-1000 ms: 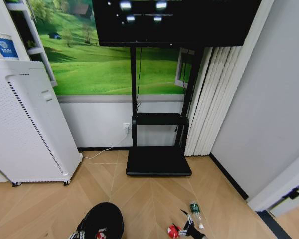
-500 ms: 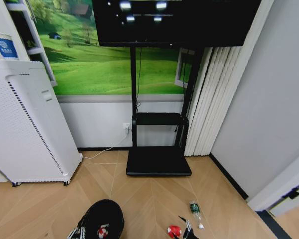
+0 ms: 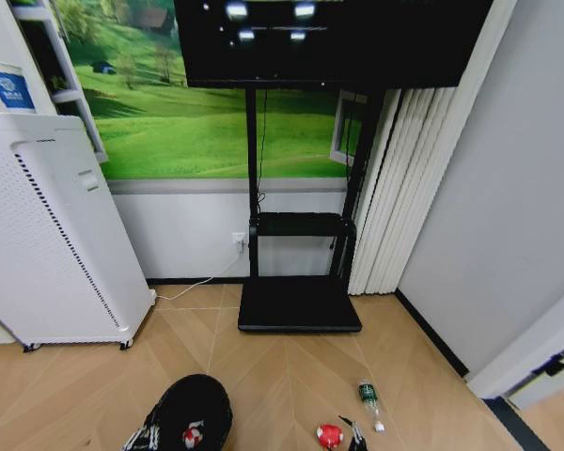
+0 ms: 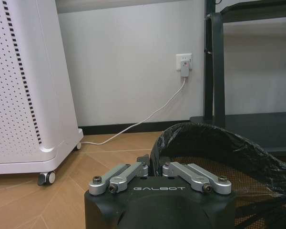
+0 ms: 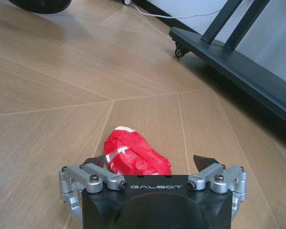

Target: Pick up the trash bin and place the garbage on the floor into it.

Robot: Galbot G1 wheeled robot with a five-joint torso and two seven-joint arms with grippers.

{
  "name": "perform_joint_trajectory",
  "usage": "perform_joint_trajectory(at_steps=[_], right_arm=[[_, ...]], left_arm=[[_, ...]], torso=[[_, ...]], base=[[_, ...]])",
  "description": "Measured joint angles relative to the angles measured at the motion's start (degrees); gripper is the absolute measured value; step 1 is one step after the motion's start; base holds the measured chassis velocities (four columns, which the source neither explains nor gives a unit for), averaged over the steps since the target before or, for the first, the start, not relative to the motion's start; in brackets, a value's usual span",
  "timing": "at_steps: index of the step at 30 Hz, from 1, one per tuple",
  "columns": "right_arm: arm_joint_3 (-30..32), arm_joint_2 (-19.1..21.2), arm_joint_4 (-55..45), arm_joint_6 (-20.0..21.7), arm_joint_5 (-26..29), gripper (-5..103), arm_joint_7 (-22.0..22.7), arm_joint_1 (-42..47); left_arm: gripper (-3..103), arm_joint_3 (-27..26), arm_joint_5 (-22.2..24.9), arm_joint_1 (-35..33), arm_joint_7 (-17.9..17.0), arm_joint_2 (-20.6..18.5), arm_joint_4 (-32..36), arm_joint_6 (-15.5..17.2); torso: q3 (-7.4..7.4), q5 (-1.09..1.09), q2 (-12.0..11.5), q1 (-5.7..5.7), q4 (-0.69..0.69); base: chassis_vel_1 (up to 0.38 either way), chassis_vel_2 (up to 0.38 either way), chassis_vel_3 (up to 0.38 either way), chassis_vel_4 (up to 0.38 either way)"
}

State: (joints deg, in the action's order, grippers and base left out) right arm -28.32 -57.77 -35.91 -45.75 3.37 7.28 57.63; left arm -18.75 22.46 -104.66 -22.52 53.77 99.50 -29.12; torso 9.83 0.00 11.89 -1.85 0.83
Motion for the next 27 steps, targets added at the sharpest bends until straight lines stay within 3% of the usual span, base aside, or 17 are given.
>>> perform_joint_trajectory(at_steps=[5,7,10,18,21,25,27], right_arm=[[0.51,-1.0,1.34,0.0,-0.05,103,-0.5,0.07],[0.56,-1.1,1.45,0.0,-0.06,100,-0.55,0.04],[0.46,-1.42,1.64,0.0,-0.11,85,-0.62,-0.06],[0.39,-2.43,2.42,0.0,-0.41,63,-0.61,-0.26],[0.34,-2.59,2.45,0.0,-0.55,47,-0.51,-0.26],[0.36,-2.62,2.41,0.0,-0.56,36,-0.36,-0.24],[0.6,-2.63,2.36,0.0,-0.59,25,-0.24,-0.23]], left_arm=[[8,0.55,0.03,0.64,-0.08,0.1,-0.57,-0.12],[8,0.67,0.07,0.82,-0.09,0.05,-0.66,-0.13],[8,1.19,0.51,1.54,-0.09,-0.17,-0.71,-0.12],[8,1.78,0.95,2.29,-0.11,-0.3,-1.17,-0.08],[8,2.21,1.09,2.89,-0.11,-0.34,-1.44,-0.08],[8,2.56,1.23,3.31,-0.11,-0.44,-1.63,-0.08],[8,2.71,1.4,3.55,-0.09,-0.63,-1.78,-0.06]], torso=[[0.0,0.01,0.0,0.0,-0.01],[0.0,0.02,0.0,0.0,0.0],[0.0,0.0,0.0,0.0,0.0],[0.01,0.01,0.0,0.0,-0.01],[0.0,0.0,0.0,0.0,0.0],[0.01,0.0,0.0,0.0,0.0],[0.01,0.0,0.0,0.0,0.0]], base=[[0.0,0.0,0.0,0.0],[0.0,0.0,0.0,0.0],[0.0,0.0,0.0,0.0],[0.0,0.0,0.0,0.0],[0.0,0.0,0.0,0.0],[0.0,0.0,0.0,0.0],[0.0,0.0,0.0,0.0]])
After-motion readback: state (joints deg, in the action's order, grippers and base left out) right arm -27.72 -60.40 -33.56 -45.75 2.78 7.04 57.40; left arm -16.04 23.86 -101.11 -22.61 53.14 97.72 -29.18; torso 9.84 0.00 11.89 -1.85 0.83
